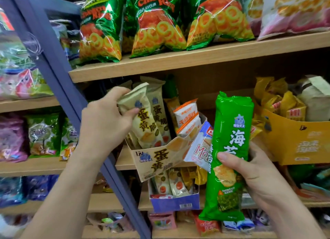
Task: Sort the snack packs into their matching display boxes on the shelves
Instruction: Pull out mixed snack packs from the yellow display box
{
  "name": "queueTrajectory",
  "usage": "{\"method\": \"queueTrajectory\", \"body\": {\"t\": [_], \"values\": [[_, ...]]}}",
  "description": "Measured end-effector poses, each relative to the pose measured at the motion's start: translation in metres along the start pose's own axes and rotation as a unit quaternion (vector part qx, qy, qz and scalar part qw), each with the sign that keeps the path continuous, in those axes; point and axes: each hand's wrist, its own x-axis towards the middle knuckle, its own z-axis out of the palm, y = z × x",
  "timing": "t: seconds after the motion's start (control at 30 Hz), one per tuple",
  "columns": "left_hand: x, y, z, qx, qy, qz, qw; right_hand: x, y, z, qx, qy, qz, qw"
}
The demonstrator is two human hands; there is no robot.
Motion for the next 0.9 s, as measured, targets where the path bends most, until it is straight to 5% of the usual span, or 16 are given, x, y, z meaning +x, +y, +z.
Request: {"method": "queueTrajectory", "body": {"t": [0.17, 0.4, 0.6, 0.9], "values": [[-0.002, -0.011, 0.023, 0.141, -0.039, 0.046, 0.988, 0.003, -0.002, 0.004, -0.019, -0.01, 0.002, 1.0], [0.013, -0.01, 0.042, 0.142, 0.045, 0.105, 0.983, 0.005, -0.001, 0.006, -0.021, -0.027, 0.01, 0.999], [0.029, -0.006, 0.059, 0.271, 0.031, 0.131, 0.953, 0.004, -0.004, 0.006, -0.014, -0.048, 0.02, 0.999], [0.015, 0.004, 0.06, 0.243, 0.075, 0.146, 0.956, 0.0, -0.008, 0.001, -0.008, -0.062, 0.045, 0.997]]}}
